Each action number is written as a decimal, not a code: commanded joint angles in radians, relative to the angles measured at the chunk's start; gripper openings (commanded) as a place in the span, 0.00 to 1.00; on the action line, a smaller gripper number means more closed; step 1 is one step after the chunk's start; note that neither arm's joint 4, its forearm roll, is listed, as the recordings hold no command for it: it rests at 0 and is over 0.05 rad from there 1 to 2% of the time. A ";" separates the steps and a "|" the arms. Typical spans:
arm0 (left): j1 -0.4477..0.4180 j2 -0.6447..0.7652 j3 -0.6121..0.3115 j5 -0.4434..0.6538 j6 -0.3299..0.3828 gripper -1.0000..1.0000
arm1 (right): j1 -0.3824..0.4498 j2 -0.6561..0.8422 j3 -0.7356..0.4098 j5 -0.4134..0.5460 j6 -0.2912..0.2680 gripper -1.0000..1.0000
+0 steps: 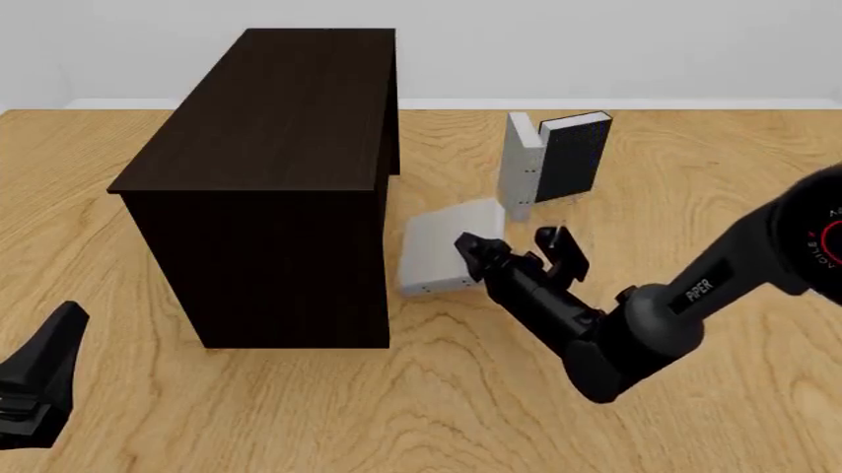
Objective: Pick up the book on the right and place it under the cabinet shelf.
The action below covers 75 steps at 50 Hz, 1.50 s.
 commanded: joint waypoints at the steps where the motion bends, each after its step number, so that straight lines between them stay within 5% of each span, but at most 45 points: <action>1: 0.000 0.000 0.000 0.000 0.000 1.00 | -0.001 0.035 -0.003 -0.028 0.029 0.00; 16: 0.000 0.000 0.000 0.000 0.000 1.00 | -0.011 0.077 -0.013 -0.010 0.036 0.00; 17: 0.000 0.000 0.000 0.000 0.000 1.00 | -0.013 0.078 -0.015 -0.005 0.034 1.00; 38: 0.000 0.000 0.000 0.000 0.000 1.00 | -0.029 0.046 -0.030 0.107 -0.006 1.00; 59: 0.000 0.000 0.000 0.000 0.000 1.00 | -0.122 -0.016 -0.159 0.470 -0.199 1.00; 75: 0.000 0.000 0.000 0.000 0.000 1.00 | -0.141 -0.028 -0.151 0.524 -0.237 1.00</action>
